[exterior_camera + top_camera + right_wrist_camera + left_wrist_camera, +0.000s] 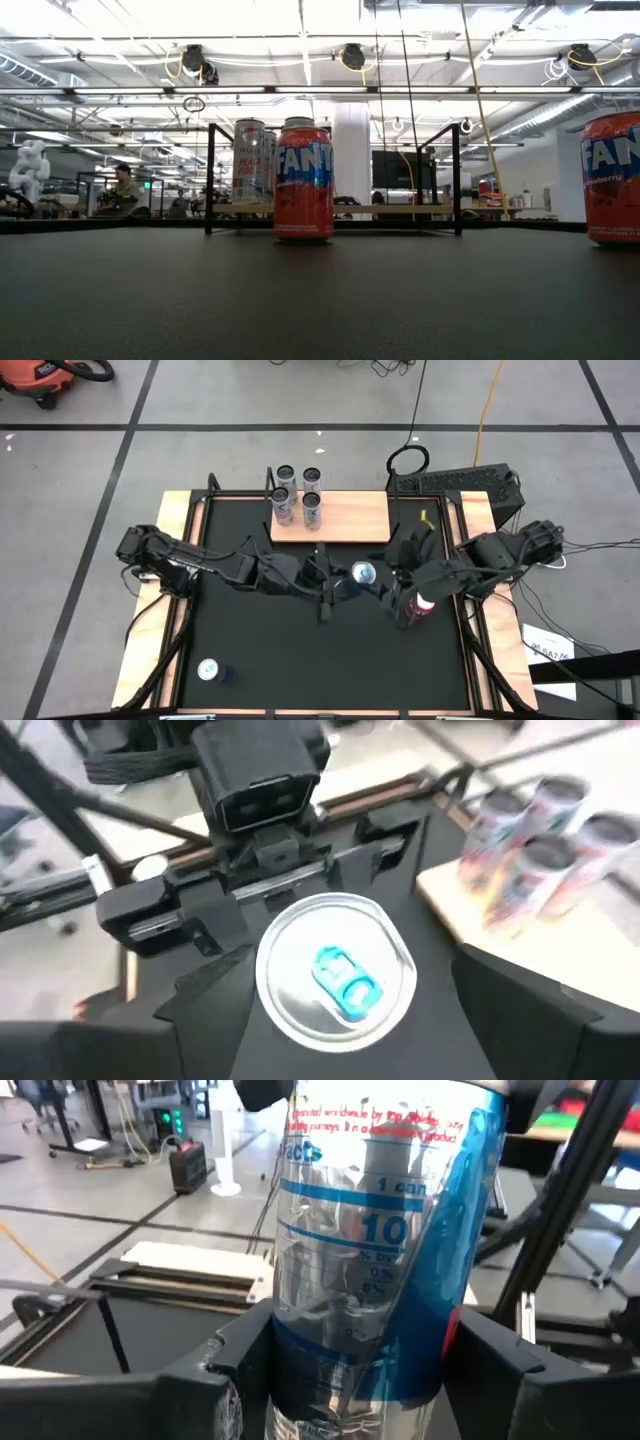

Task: Place canned beverage on shelf
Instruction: Put the right blue soda can on the shelf

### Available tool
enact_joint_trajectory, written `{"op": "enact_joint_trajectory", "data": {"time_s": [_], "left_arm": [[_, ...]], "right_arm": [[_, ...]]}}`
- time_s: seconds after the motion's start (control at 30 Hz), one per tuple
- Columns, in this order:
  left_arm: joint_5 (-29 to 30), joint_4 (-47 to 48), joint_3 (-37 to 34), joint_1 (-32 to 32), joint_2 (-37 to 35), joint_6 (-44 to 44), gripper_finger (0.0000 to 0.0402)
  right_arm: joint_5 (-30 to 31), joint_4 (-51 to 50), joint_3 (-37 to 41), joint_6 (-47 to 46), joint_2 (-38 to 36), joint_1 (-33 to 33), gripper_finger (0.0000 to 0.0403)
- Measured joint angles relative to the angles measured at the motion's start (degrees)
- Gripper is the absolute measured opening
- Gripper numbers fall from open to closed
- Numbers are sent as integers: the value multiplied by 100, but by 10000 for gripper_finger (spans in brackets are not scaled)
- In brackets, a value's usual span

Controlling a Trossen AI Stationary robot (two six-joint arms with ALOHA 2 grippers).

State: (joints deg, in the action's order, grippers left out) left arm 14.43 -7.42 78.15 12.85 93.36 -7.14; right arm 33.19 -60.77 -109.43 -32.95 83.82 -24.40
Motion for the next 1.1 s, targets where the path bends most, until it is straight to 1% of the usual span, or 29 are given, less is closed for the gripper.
{"op": "enact_joint_trajectory", "data": {"time_s": [0.07, 0.2, 0.33, 0.5, 0.6, 0.77, 0.87, 0.97, 1.03, 1.1], "left_arm": [[-105, -160, 0, -76, -18, -5, 215], [-472, -410, 0, -184, -31, -3, 215], [-1070, -722, 0, -271, -28, 2, 215], [-1359, -738, 2, -320, -33, 3, 215], [-1393, -729, 2, -320, -31, 3, 215], [-1393, -723, 2, -320, -26, 4, 215], [-1313, -760, 2, -318, -22, 2, 215], [-1069, -721, 2, -304, -22, 26, 224], [-908, -524, 4, -300, -81, 55, 240], [-574, -93, 4, -308, -258, 166, 265]], "right_arm": [[153, 35, 0, 57, -27, -46, 322], [151, 58, 26, 132, -22, -49, 322], [133, 584, 144, 505, -18, -49, 322], [105, 912, 151, 815, -16, -46, 314], [22, 904, 153, 835, -45, -46, 293], [-159, 828, 153, 820, -52, -36, 242], [-162, 827, 153, 837, -55, -35, 218], [-214, 819, 153, 971, -57, 44, 215], [-265, 776, 153, 1124, -56, 153, 217], [-241, 767, 155, 1239, -43, 333, 222]]}}
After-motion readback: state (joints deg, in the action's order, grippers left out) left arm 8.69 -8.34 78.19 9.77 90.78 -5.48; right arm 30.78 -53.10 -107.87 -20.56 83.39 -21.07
